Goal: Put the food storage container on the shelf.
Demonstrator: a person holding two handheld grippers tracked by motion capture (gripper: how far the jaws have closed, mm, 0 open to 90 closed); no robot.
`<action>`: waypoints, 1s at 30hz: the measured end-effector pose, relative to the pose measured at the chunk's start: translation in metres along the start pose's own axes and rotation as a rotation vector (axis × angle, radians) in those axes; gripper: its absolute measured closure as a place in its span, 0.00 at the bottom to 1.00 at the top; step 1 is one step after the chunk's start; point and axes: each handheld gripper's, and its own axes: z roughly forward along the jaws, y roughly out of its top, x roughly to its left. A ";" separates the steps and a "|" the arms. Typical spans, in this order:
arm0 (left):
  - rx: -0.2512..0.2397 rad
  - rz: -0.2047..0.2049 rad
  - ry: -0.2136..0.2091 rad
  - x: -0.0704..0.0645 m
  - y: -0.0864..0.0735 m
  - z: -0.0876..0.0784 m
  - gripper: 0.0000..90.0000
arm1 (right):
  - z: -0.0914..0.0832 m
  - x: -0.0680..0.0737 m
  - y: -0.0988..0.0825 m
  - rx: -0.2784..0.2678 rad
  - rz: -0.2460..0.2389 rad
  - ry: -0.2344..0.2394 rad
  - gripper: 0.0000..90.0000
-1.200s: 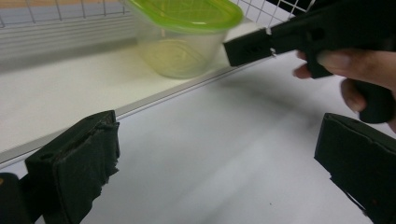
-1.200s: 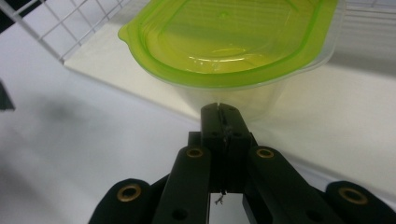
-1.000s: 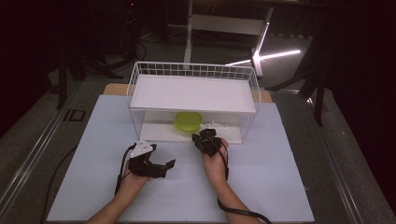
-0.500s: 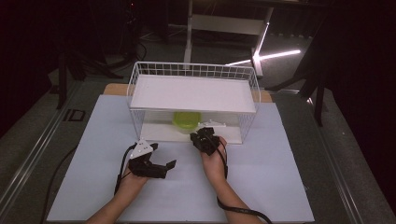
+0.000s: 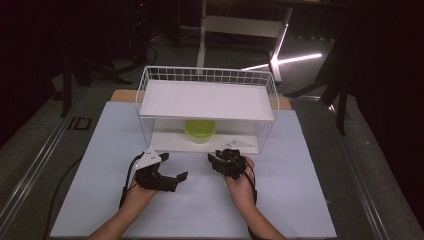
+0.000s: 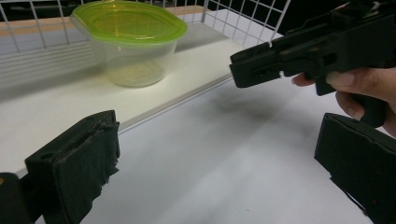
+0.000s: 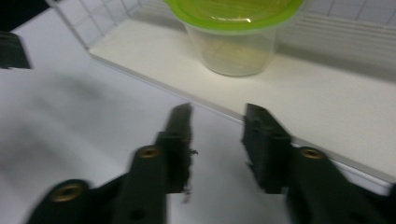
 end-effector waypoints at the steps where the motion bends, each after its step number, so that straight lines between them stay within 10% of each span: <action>1: 0.000 0.000 0.000 0.000 0.000 0.000 0.01 | 0.000 0.000 0.000 0.000 0.000 0.000 0.63; 11: 0.009 0.033 -0.041 -0.012 -0.001 -0.008 0.01 | -0.026 0.009 -0.010 -0.041 -0.046 0.105 0.24; 30: 0.010 0.051 -0.074 -0.015 -0.019 -0.042 0.01 | -0.068 -0.003 -0.043 -0.049 -0.072 0.128 0.19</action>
